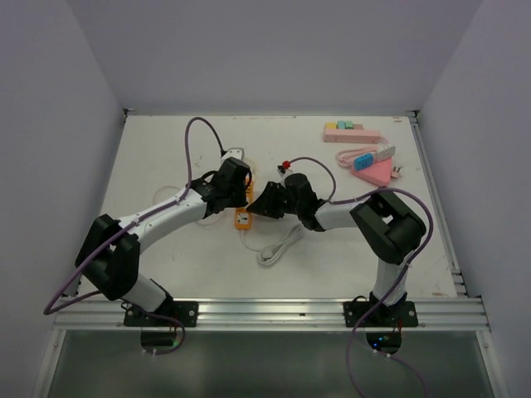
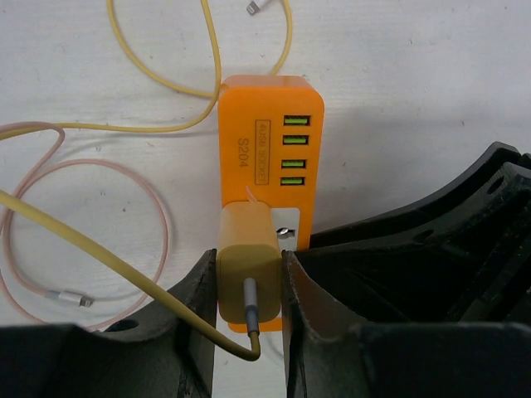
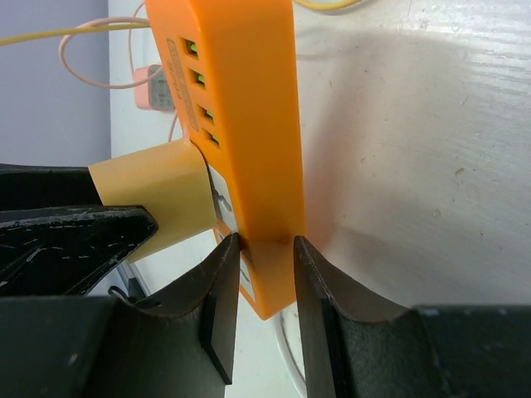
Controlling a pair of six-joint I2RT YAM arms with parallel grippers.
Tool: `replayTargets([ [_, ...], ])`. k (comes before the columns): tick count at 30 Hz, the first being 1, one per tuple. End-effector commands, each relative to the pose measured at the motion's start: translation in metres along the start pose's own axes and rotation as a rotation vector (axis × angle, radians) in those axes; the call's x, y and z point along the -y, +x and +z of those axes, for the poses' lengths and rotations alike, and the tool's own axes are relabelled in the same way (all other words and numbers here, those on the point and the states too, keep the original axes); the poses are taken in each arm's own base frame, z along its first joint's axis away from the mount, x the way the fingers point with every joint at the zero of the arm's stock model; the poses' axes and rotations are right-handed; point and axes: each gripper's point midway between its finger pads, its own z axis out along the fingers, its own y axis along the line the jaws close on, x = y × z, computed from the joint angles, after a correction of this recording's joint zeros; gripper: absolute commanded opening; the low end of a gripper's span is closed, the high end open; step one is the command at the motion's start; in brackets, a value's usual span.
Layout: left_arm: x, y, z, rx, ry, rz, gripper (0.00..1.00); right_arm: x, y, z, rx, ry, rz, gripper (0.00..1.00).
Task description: Pull the plug off the socket
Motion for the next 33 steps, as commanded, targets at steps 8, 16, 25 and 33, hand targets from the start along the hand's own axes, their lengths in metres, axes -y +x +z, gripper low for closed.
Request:
replayTargets([
  [8,0.033,-0.041,-0.004,0.158,0.167,-0.09,0.0,0.125,0.073,-0.031,-0.17,0.388,0.042,0.36],
  [16,0.034,-0.031,-0.003,0.159,0.185,-0.068,0.0,0.105,0.062,-0.029,-0.119,0.274,0.04,0.46],
  [25,0.044,0.0,0.01,0.084,0.185,-0.019,0.0,0.088,0.047,-0.018,-0.092,0.212,0.081,0.46],
  [33,0.042,-0.01,-0.006,0.133,0.197,-0.036,0.0,0.082,0.04,-0.017,-0.071,0.11,0.13,0.53],
])
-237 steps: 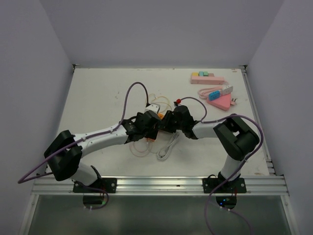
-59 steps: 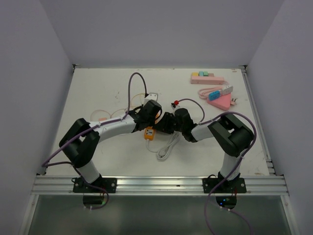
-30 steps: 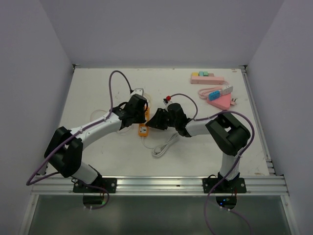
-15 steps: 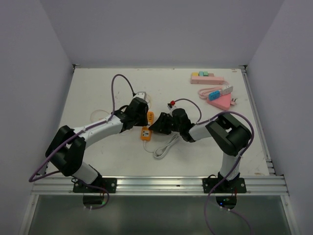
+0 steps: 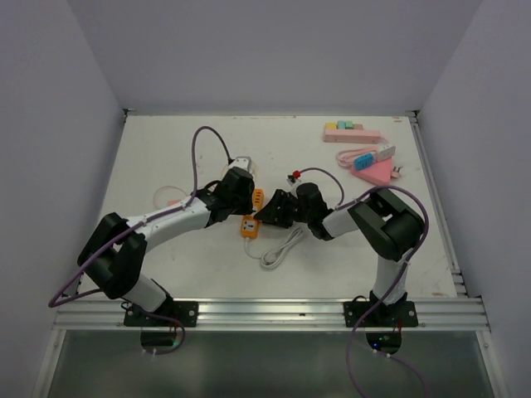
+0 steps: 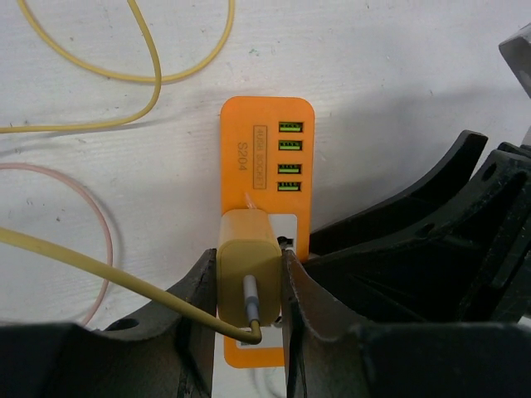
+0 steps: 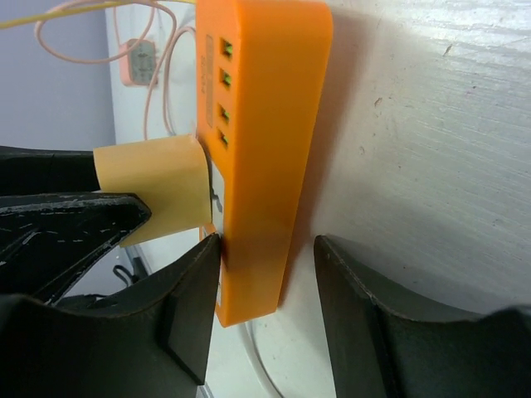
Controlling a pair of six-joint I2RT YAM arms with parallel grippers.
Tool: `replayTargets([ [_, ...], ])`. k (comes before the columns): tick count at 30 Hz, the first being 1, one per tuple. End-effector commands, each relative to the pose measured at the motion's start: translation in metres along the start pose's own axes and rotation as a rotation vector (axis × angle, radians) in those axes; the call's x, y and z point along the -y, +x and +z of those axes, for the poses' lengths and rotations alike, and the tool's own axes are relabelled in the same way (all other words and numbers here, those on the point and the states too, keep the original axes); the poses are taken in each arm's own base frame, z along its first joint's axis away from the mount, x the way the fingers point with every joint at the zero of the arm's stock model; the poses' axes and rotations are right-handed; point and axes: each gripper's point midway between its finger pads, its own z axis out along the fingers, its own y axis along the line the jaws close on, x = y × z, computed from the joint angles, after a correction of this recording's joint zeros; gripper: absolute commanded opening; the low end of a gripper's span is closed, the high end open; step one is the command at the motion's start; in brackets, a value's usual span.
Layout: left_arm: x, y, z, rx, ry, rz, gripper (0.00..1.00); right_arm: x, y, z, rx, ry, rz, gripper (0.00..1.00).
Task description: Pull the plug off the socket
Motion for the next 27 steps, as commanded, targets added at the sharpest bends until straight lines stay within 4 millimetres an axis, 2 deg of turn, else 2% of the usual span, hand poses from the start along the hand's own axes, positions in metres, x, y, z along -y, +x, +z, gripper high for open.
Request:
replayTargets([
  [1,0.024,-0.043,-0.023,0.163,0.097,-0.055,0.0,0.061,0.02,-0.006,-0.04,0.151,0.091,0.54],
  [7,0.028,-0.045,-0.032,0.195,0.149,-0.078,0.0,0.05,0.016,-0.004,-0.041,0.083,0.062,0.57],
  [22,0.038,-0.032,-0.029,0.178,0.217,-0.078,0.0,0.01,-0.003,0.0,-0.017,-0.068,-0.03,0.56],
  [25,0.043,-0.039,-0.032,0.206,0.239,-0.082,0.0,0.007,-0.004,0.001,-0.018,-0.086,-0.031,0.49],
  [27,0.043,-0.04,-0.034,0.214,0.24,-0.084,0.0,0.005,-0.004,0.001,-0.016,-0.096,-0.035,0.38],
])
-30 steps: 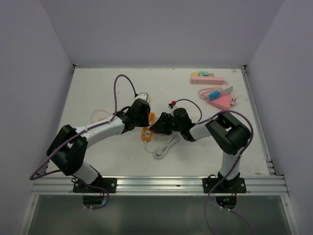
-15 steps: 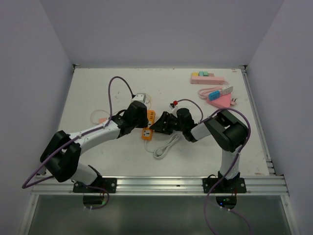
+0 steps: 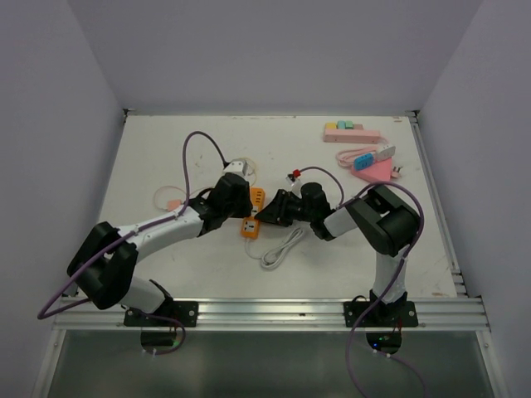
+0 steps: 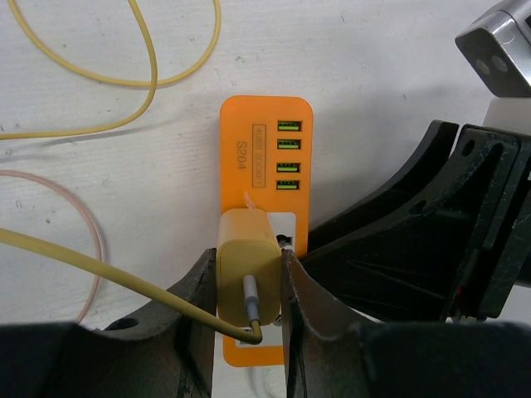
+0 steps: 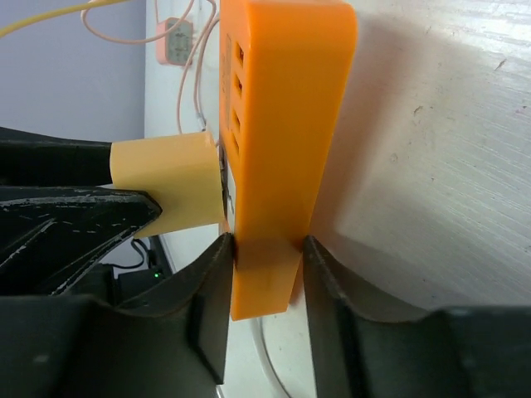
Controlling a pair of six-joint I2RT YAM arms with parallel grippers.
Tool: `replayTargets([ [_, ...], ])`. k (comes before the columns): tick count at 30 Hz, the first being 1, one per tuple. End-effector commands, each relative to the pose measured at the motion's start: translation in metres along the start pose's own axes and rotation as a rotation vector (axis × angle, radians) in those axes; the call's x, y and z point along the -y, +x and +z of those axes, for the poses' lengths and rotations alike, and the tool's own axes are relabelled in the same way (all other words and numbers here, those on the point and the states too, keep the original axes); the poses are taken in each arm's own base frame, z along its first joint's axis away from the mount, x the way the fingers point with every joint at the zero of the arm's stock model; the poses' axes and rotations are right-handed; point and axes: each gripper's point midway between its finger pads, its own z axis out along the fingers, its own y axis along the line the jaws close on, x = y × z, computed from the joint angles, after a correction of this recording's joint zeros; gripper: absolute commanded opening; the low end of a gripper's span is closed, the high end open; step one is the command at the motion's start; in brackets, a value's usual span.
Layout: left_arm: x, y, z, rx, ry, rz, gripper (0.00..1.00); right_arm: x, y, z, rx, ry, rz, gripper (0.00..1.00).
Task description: Pull the plug off the socket
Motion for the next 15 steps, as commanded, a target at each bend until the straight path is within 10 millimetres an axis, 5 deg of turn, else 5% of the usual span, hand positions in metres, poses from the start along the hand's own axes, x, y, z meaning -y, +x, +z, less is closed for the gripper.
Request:
replayTargets([
  [1,0.04,-0.042,-0.018,0.143,0.161,-0.062,0.0,0.017,-0.001,0.003,0.014,0.04,-0.021,0.35],
  [6,0.038,-0.047,-0.025,0.179,0.165,-0.075,0.0,0.02,0.003,0.001,0.007,0.039,-0.02,0.0],
  [15,0.038,-0.063,-0.046,0.302,0.213,-0.117,0.0,0.055,0.012,-0.007,0.002,0.193,0.03,0.0],
])
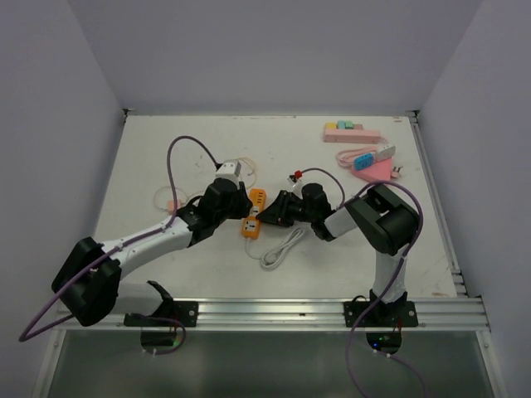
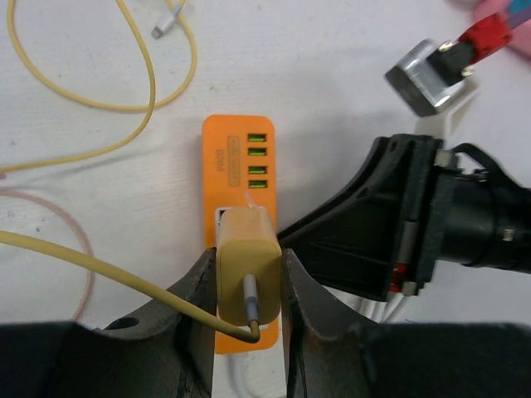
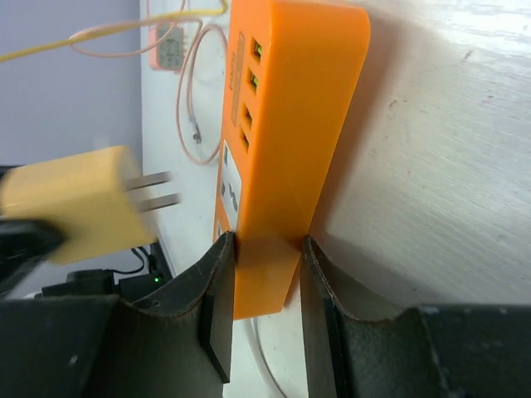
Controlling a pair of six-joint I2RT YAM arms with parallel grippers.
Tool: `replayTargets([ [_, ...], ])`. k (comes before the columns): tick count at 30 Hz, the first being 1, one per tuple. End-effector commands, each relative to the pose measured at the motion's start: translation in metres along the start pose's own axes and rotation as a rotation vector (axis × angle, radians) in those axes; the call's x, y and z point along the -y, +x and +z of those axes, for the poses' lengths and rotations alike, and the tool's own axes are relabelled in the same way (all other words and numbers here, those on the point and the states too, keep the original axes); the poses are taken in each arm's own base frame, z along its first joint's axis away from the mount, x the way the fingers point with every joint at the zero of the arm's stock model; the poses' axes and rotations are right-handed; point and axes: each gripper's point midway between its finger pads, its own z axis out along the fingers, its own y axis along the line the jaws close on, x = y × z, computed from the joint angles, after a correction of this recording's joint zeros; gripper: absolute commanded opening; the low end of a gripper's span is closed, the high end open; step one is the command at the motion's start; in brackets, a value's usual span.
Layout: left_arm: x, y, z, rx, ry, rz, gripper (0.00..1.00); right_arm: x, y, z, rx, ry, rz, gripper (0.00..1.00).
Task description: Pull the plug off the socket
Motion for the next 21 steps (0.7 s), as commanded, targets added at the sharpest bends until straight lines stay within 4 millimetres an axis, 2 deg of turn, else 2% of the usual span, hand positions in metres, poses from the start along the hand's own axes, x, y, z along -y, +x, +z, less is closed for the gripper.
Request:
replayTargets([
  [1,0.038,-0.06,-0.023,0.235,0.159,-0.091,0.0,0.054,0.01,-0.007,0.003,0.203,0.012,0.0],
  [5,0.035,-0.069,-0.032,0.288,0.157,-0.098,0.0,0.062,0.011,-0.012,0.003,0.254,0.005,0.0],
  [7,0.028,-0.074,-0.033,0.296,0.112,-0.092,0.0,0.063,0.01,-0.013,0.006,0.267,0.0,0.0],
  [11,0.007,-0.068,-0.029,0.262,0.01,-0.096,0.0,0.067,0.01,-0.018,0.01,0.29,-0.009,0.0],
  [14,-0.022,-0.071,-0.028,0.249,-0.045,-0.13,0.0,0.068,0.01,-0.022,0.012,0.297,-0.011,0.0],
  [15,-0.04,-0.078,-0.029,0.263,-0.085,-0.145,0.0,0.068,0.01,-0.024,0.012,0.299,-0.015,0.0],
  [17,-0.056,-0.088,-0.031,0.282,-0.142,-0.135,0.0,0.072,0.01,-0.029,0.011,0.327,-0.02,0.0],
  [18,-0.072,-0.086,-0.031,0.26,-0.195,-0.137,0.0,0.072,0.009,-0.03,0.011,0.336,-0.032,0.0],
  [19,-0.077,-0.096,-0.034,0.274,-0.217,-0.139,0.0,0.074,0.008,-0.032,0.017,0.35,-0.039,0.0],
  [20,-0.084,-0.098,-0.032,0.267,-0.24,-0.133,0.0,0.073,0.008,-0.034,0.016,0.361,-0.044,0.0],
  [21,-0.098,-0.1,-0.033,0.263,-0.278,-0.142,0.0,0.074,0.007,-0.036,0.019,0.369,-0.053,0.0],
])
